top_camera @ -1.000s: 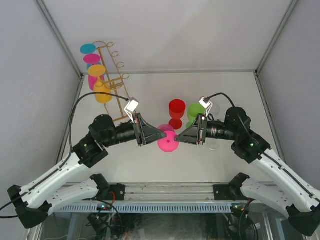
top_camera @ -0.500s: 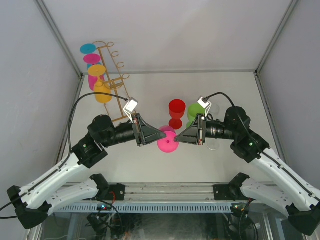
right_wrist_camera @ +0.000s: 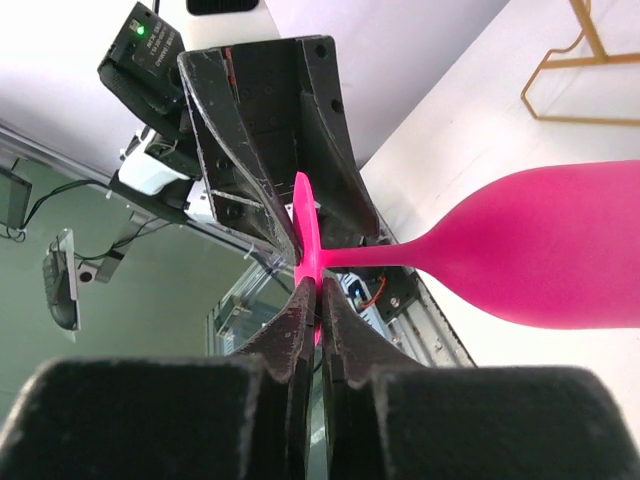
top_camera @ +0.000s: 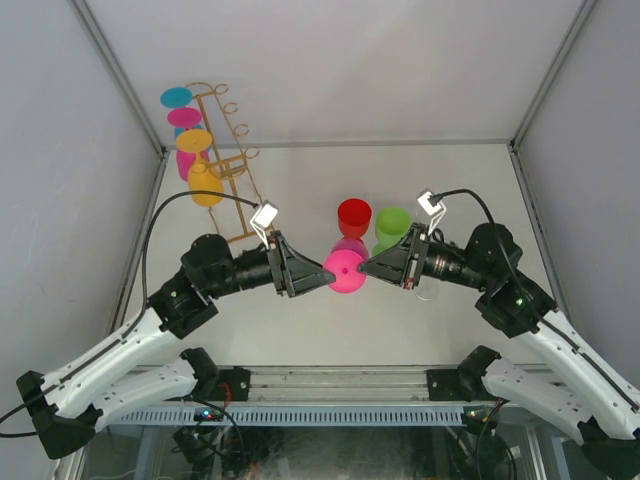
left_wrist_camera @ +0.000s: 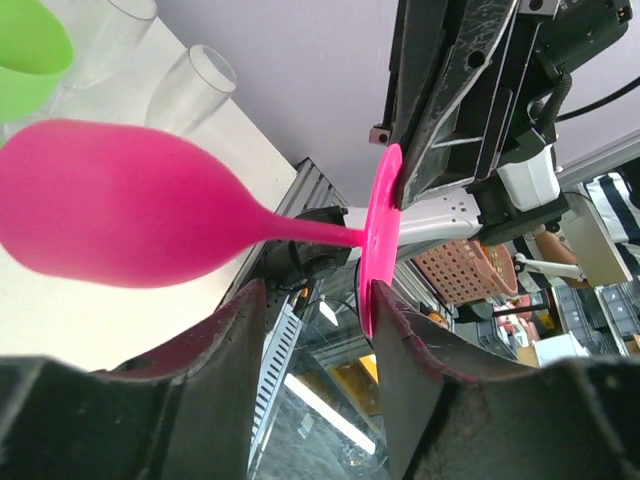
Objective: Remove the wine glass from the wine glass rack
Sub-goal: Place the wine glass at the center of the board.
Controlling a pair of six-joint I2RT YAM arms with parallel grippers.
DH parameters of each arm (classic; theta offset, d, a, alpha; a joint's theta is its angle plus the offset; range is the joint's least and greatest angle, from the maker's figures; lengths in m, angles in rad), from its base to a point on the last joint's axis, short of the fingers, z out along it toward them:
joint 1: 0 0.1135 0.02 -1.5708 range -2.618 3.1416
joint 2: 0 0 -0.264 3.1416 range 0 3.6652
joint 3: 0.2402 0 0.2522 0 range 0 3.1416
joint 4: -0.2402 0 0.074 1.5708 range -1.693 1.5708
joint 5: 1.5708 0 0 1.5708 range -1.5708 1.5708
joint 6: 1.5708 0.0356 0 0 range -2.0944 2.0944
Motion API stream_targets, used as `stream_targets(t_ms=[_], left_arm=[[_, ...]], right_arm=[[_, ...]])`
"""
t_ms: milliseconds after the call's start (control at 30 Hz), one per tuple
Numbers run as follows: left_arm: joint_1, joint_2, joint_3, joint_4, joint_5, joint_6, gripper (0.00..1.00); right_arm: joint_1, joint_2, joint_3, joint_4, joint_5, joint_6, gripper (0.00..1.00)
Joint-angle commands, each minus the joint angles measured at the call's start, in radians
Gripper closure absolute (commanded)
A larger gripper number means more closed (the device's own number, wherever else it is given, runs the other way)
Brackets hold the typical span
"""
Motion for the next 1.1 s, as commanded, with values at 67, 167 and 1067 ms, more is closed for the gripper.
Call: stream_targets(t_ms=[67,167,1067], left_arm=[[-0.005,0.002,-0.005,0.051,0.05,-0.038,0.51],[-0.008,0.014,-0.007,0.088,0.066,-0.058,0.55],[-0.037,0.058,0.033,0.078,0.09,0.004,1.0]], right_arm=[[0.005,-0.025,0.015,0.022,0.051,-0.044,1.0],[0.007,-0.02,0.015,0.028,0.034,-0.04,1.0],[0.01,-0.027,0.012,0.056,0.03,-0.043,1.0]])
